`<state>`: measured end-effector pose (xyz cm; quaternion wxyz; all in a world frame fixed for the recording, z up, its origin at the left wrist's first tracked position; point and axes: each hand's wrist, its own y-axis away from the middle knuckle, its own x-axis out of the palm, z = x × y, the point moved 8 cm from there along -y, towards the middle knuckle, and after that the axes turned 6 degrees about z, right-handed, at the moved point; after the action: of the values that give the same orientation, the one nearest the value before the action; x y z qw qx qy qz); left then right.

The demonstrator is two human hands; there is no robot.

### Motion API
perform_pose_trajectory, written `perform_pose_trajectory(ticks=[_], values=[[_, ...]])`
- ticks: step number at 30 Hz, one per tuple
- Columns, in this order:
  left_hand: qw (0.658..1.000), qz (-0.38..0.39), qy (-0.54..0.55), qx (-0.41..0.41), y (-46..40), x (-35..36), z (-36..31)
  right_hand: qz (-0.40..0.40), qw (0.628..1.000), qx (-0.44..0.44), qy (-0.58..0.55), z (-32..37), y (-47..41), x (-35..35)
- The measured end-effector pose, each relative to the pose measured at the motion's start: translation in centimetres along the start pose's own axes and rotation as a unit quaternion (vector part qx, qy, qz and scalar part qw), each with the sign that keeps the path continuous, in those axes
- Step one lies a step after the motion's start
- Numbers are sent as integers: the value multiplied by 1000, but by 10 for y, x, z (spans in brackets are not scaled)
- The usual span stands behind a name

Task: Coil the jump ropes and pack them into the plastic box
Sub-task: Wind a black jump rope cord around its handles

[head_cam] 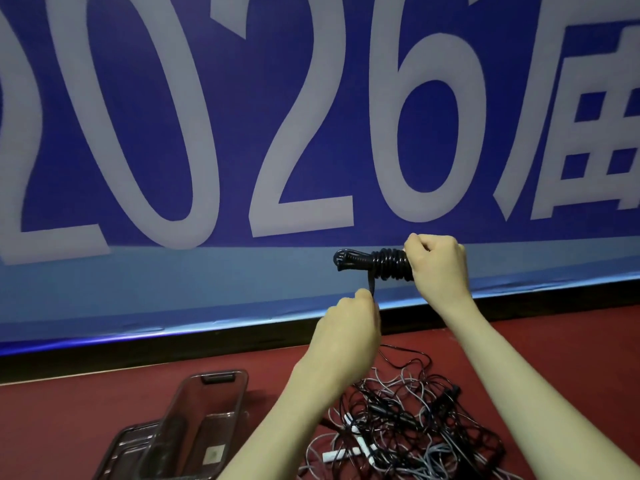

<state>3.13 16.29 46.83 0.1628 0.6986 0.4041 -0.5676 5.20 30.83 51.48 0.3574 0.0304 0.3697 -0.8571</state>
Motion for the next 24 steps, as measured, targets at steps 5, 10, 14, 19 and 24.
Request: perform_pose_trajectory(ticks=[5, 10, 14, 19, 24], values=[[979, -43, -190, 55, 4, -24, -8, 25, 994, -77, 77, 12, 2, 1], [970, -34, -228, 77, 5, -47, 7, 134, 975, -116, 131, 20, 6, 19], [982, -27, -167, 82, 5, -54, 22, 231, 950, -125, 169, 26, 9, 29], [992, 22, -43, 114, 7, -46, 27, 318, 923, -121, 179, 31, 18, 36], [952, 87, 254, 145, 6, -37, 31, 355, 927, -109, 49, 43, 25, 34]])
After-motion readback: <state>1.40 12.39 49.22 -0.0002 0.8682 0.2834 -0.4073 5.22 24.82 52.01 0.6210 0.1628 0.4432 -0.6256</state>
